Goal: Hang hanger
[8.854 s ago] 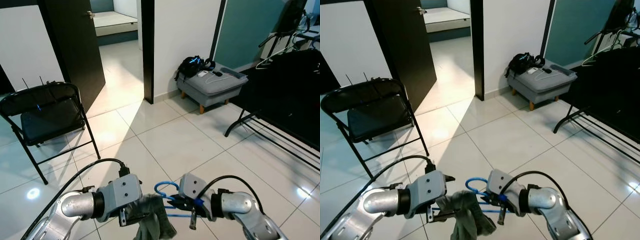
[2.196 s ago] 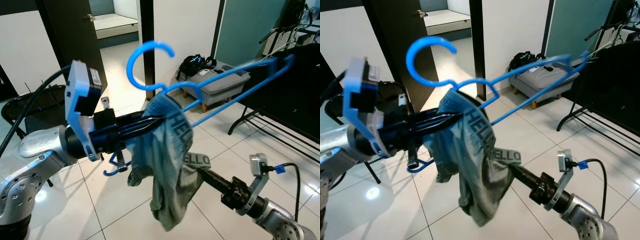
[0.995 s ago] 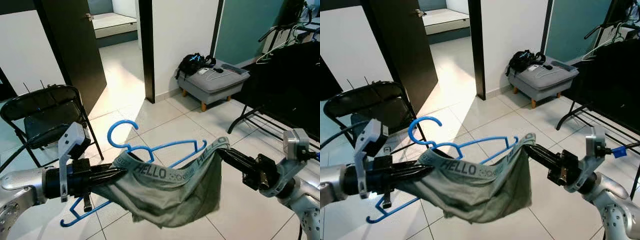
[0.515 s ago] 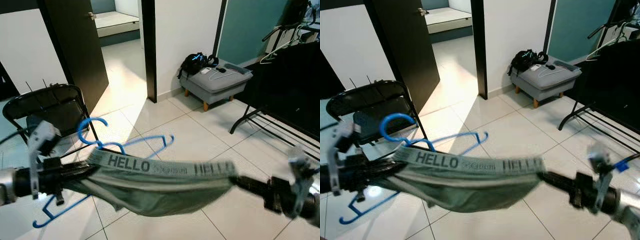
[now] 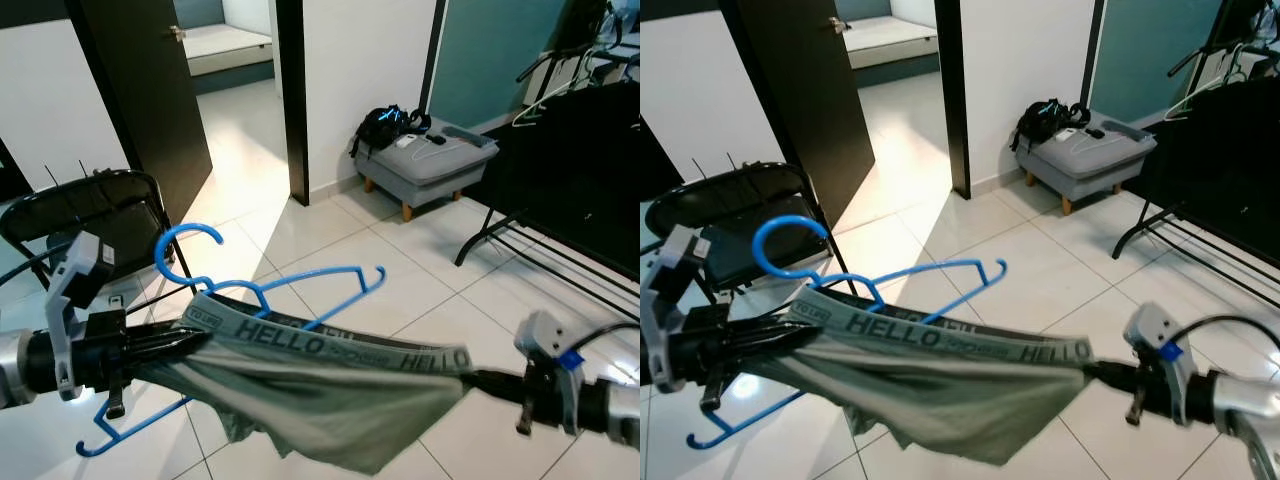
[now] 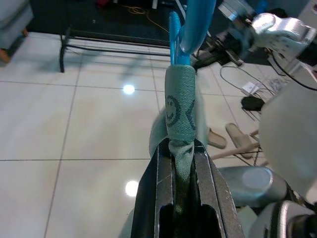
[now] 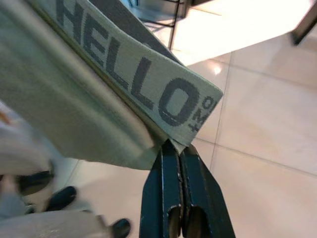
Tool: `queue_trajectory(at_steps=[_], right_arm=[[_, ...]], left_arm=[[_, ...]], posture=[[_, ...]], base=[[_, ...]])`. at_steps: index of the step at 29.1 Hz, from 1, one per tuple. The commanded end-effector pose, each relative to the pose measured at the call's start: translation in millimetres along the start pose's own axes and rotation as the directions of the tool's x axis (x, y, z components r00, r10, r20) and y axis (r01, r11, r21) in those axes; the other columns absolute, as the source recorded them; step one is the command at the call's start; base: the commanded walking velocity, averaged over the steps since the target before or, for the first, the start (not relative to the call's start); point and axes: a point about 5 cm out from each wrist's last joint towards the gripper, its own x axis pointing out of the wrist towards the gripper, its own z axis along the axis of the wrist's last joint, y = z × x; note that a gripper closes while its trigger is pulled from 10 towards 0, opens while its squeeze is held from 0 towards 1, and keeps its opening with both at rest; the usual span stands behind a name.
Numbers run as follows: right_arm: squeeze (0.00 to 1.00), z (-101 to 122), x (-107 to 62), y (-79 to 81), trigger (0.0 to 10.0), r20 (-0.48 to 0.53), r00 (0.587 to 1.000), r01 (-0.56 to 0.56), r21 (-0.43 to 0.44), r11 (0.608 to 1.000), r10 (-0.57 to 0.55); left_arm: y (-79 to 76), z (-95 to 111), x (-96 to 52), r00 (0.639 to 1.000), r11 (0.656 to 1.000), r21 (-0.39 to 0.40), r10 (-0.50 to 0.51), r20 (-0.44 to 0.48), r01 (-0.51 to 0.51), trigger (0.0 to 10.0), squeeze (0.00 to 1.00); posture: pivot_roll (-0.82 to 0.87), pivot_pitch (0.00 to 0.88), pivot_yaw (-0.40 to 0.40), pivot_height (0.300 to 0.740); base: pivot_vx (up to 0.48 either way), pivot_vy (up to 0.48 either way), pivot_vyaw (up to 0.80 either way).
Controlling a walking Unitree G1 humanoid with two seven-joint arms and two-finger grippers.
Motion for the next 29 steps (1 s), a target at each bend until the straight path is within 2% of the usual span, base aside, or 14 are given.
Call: queue_trajectory(at_steps=[1, 2, 3, 5, 11, 12, 14, 17, 20, 24, 26, 28, 29], right_arm=[[0.00, -2.0, 3.3, -6.9, 0.0, -0.022, 0.997, 0.067, -0.037, 0.997, -0.068], [0.00, -2.0, 3.3, -6.9, 0.0, -0.022, 0.997, 0.067, -0.037, 0.997, -0.068], [0.00, 6.5, 4.9, -18.7, 0.0, 0.007, 0.987, 0.160, -0.101, 0.982, -0.160], [0.00, 9.8, 4.6, -22.4, 0.0, 0.023, 0.982, 0.191, -0.117, 0.975, -0.189], [0.00, 17.3, 2.6, -27.9, 0.0, 0.058, 0.973, 0.228, -0.141, 0.963, -0.222], [0.00, 25.7, 0.7, -30.2, 0.0, 0.098, 0.969, 0.239, -0.147, 0.960, -0.227], [0.00, 42.3, -1.7, -32.2, 0.0, 0.177, 0.959, 0.250, -0.160, 0.955, -0.222], [0.00, 51.2, -2.5, -32.3, 0.0, 0.217, 0.953, 0.249, -0.167, 0.954, -0.211], [0.00, 73.6, -2.4, -32.8, 0.0, 0.309, 0.933, 0.257, -0.204, 0.945, -0.187], [0.00, 78.3, -1.8, -33.2, 0.0, 0.327, 0.927, 0.263, -0.214, 0.941, -0.185], [0.00, 92.6, 4.3, -27.4, 0.0, 0.379, 0.914, 0.243, -0.231, 0.942, -0.142], [0.00, 92.6, 4.3, -27.4, 0.0, 0.379, 0.914, 0.243, -0.231, 0.942, -0.142], [0.00, 101.4, 10.6, -20.7, 0.0, 0.414, 0.904, 0.219, -0.236, 0.947, -0.105]], left_arm=[[-5.2, -0.7, -0.1, 0.998, 0.999, -0.003, -0.036, -0.042, 0.036, 0.0, 0.00], [-5.2, -0.7, -0.1, 0.998, 0.999, -0.003, -0.036, -0.042, 0.036, 0.0, 0.00], [-8.5, -5.3, 0.9, 0.995, 0.999, -0.011, -0.051, -0.086, 0.050, 0.0, 0.00], [-8.7, -6.6, 0.8, 0.994, 0.999, -0.013, -0.049, -0.099, 0.048, 0.0, 0.00], [-6.8, -11.4, -0.9, 0.990, 1.000, -0.012, -0.029, -0.135, 0.027, 0.0, 0.00], [-5.4, -15.6, -1.1, 0.987, 1.000, -0.008, -0.015, -0.160, 0.014, 0.0, 0.00], [-2.9, -20.8, 0.7, 0.982, 1.000, 0.008, 0.012, -0.187, -0.011, 0.0, 0.00], [-1.3, -22.5, 2.8, 0.981, 1.000, 0.016, 0.025, -0.191, -0.023, 0.0, 0.00], [2.2, -26.7, 9.9, 0.977, 0.998, 0.044, 0.055, -0.205, -0.047, 0.0, 0.00], [2.9, -27.5, 11.7, 0.977, 0.997, 0.051, 0.061, -0.207, -0.051, 0.0, 0.00], [11.2, -29.0, 20.3, 0.972, 0.989, 0.098, 0.128, -0.199, -0.111, 0.0, 0.00], [11.2, -29.0, 20.3, 0.972, 0.989, 0.098, 0.128, -0.199, -0.111, 0.0, 0.00], [16.6, -28.5, 27.5, 0.969, 0.980, 0.121, 0.175, -0.175, -0.155, 0.0, 0.00]], posture=[[0.05, 0.000, 0.040, 0.735], [0.05, 0.000, 0.040, 0.735], [0.06, 0.000, 0.042, 0.735], [0.06, 0.000, 0.042, 0.735], [0.06, 0.000, 0.041, 0.735], [0.06, 0.000, 0.042, 0.735], [0.05, 0.000, 0.045, 0.735], [0.05, 0.000, 0.045, 0.735], [0.04, 0.000, 0.047, 0.735], [0.04, 0.000, 0.047, 0.735], [0.04, 0.000, 0.045, 0.735], [0.04, 0.000, 0.045, 0.735], [0.04, 0.000, 0.044, 0.735]], base=[[0.000, 0.000, 0.00], [0.000, 0.000, 0.00], [0.000, 0.000, 0.00], [0.000, 0.000, 0.00], [0.000, 0.000, 0.00], [0.000, 0.000, 0.00], [0.000, 0.000, 0.00], [0.000, 0.000, 0.00], [0.000, 0.000, 0.00], [0.000, 0.000, 0.00], [0.000, 0.000, 0.00], [0.000, 0.000, 0.00], [0.000, 0.000, 0.00]])
